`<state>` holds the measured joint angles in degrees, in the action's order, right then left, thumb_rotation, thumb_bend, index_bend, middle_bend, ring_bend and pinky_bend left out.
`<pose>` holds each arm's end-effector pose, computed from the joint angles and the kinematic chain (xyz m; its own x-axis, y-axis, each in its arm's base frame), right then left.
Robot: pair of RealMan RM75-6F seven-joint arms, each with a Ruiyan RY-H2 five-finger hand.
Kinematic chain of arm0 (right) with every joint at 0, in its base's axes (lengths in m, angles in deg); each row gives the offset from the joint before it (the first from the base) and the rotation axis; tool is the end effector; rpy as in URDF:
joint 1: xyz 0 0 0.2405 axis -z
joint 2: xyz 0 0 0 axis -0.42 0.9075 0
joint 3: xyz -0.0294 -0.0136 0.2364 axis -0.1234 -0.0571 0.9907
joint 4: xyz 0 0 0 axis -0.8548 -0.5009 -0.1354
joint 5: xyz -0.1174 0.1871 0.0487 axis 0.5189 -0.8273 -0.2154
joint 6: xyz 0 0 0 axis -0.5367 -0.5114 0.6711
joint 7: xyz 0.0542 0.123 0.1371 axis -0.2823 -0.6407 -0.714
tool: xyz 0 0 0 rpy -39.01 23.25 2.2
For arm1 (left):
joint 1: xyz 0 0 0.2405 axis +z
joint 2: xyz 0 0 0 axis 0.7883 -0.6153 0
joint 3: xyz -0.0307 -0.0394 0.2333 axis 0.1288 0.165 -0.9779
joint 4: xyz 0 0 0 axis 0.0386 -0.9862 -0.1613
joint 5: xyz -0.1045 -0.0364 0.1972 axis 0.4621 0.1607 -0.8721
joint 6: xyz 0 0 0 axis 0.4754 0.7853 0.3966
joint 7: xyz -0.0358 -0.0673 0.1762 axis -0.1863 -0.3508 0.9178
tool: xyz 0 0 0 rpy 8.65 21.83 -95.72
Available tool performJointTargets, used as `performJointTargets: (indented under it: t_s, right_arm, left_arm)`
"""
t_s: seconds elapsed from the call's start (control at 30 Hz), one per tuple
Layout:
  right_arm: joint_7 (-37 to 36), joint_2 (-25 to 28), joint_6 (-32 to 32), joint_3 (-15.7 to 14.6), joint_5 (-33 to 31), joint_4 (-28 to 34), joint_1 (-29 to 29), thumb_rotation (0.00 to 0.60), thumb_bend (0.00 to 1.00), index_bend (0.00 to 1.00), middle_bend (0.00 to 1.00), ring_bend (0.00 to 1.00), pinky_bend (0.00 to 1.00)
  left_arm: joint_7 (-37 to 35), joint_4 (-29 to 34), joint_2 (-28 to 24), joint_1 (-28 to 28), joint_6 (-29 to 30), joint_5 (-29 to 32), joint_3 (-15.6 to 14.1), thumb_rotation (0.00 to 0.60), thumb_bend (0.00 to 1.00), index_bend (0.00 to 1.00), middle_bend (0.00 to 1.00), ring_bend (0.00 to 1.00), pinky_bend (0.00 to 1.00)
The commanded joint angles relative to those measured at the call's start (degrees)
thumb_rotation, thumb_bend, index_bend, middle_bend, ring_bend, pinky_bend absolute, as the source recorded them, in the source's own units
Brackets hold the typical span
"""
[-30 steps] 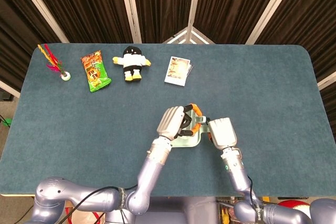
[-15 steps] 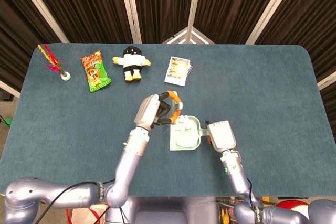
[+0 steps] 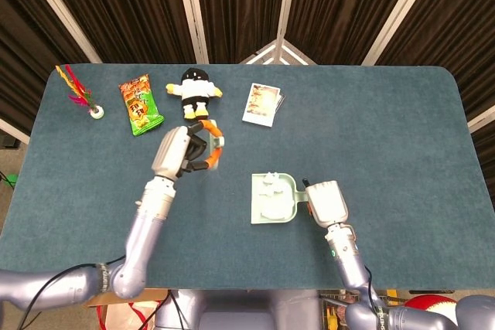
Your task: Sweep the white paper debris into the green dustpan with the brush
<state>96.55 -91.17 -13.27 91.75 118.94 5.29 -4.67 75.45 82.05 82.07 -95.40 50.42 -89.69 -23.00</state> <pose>-0.1652 -0.3246 -0.0642 0.6834 -0.0840 0.7252 -0.7202 -0.2401 0.6509 -0.0041 0.3784 0.0156 -0.2990 0.1663 0.9396 0.9118 -0.2406 0.3328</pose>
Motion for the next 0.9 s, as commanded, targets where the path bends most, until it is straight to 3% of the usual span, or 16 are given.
performJointTargets:
  t_s: [0.03,0.43,0.67,0.9]
  right_arm:
    - [2.0,0.7,-0.3,-0.3,-0.1,1.0,-0.1,0.6,0.48,0.0,0.93,0.95,0.88]
    - [4.6,3.5,-2.2,-0.1,-0.5,4.3,0.5,0.6,0.49,0.0,0.93,0.93,0.86]
    - [4.1,7.2,-3.7,0.2,0.0,7.9,1.4,0.6,0.48,0.0,0.93,0.93,0.86]
    - [3.5,9.5,-4.5,0.0,0.3,10.7,2.1,0.6,0.48,0.0,0.93,0.93,0.86]
  left_arm:
    - [-0.4,1.4,-2.0,1.1,-0.4,-0.2,-0.5,0.6,0.56,0.77,1.0,1.0,1.0]
    - [2.9,4.3,-8.7,3.5,-0.5,-0.6,-3.8,0.6,0.56,0.77,1.0,1.0,1.0]
    - [12.1,6.3,-16.1,4.9,-0.2,0.2,-7.8,0.6,0.56,0.77,1.0,1.0,1.0]
    - [14.8,7.7,-19.9,7.1,-1.2,3.1,-12.1,0.6,0.56,0.77,1.0,1.0,1.0]
